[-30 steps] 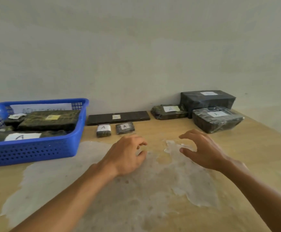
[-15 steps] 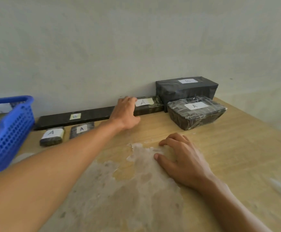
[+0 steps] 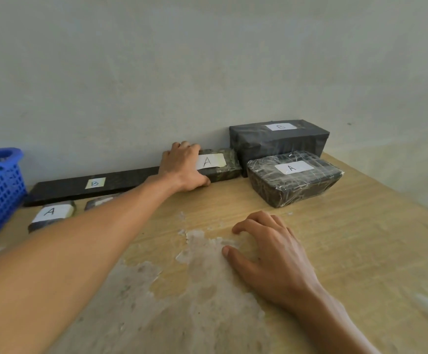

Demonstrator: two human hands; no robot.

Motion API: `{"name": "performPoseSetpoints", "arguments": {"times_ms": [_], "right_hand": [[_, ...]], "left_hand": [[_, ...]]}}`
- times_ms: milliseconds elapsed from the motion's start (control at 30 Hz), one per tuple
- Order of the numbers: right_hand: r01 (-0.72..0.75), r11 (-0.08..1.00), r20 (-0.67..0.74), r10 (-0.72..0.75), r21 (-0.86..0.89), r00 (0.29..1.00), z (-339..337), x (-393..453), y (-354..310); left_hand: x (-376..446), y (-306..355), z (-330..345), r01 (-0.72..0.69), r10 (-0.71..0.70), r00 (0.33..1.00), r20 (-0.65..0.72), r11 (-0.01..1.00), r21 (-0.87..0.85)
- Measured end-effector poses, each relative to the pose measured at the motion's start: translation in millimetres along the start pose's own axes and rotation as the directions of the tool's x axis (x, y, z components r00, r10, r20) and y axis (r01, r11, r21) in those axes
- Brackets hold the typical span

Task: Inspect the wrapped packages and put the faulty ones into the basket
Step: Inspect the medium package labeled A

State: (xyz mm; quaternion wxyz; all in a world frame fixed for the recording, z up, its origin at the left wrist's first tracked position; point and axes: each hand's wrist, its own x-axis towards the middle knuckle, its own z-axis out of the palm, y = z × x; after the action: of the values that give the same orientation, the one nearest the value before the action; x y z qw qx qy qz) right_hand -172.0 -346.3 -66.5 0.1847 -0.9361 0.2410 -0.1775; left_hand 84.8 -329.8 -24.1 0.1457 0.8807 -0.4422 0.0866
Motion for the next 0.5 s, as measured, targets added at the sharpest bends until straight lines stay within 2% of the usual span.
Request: {"name": "performPoseSetpoints", "arguments": {"times_ms": [133,200,267,333,400,433,500], "right_hand": [[-0.024,0.996,-0.07,0.03,0.091,0.997,-0.8,-0.6,2.0],[-0.073,0.952,-0.17,0.128,0.299,0.977,-5.9,-2.6,-0.7],[-0.112,0.815,-0.201,0.269,0.569,0.942,-11.6,-4.8,-1.6],[-0.135,0.616,-0.107,0.339,0.776,0.935,-16.8,-7.5,-4.1],[-0.171,0.396,0.053,0.291,0.902,0.955,-19.1,-11.2,-10.1],[-0.183,0.319,0.111,0.23,0.93,0.967,-20.3,-14.5,-16.2],[-0.178,0.258,0.149,0.129,0.95,0.98,-21.6,-22.6,-29.7]], "left_hand": [[-51.5,2.4,-14.1,-0.041,0.028,0.981,-0.191,0.997,-0.065],[-86.7,1.8,-18.8,-0.131,0.1,0.961,-0.259,0.986,-0.106],[-123.0,1.0,-19.8,-0.224,0.178,0.935,-0.307,0.967,-0.123],[-156.2,2.1,-20.4,-0.277,0.221,0.918,-0.329,0.951,-0.135],[-183.2,5.5,-22.8,-0.321,0.259,0.902,-0.344,0.937,-0.137],[-194.3,7.8,-24.9,-0.335,0.272,0.896,-0.351,0.933,-0.13],[-211.9,9.8,-29.1,-0.348,0.284,0.888,-0.363,0.929,-0.124]]}}
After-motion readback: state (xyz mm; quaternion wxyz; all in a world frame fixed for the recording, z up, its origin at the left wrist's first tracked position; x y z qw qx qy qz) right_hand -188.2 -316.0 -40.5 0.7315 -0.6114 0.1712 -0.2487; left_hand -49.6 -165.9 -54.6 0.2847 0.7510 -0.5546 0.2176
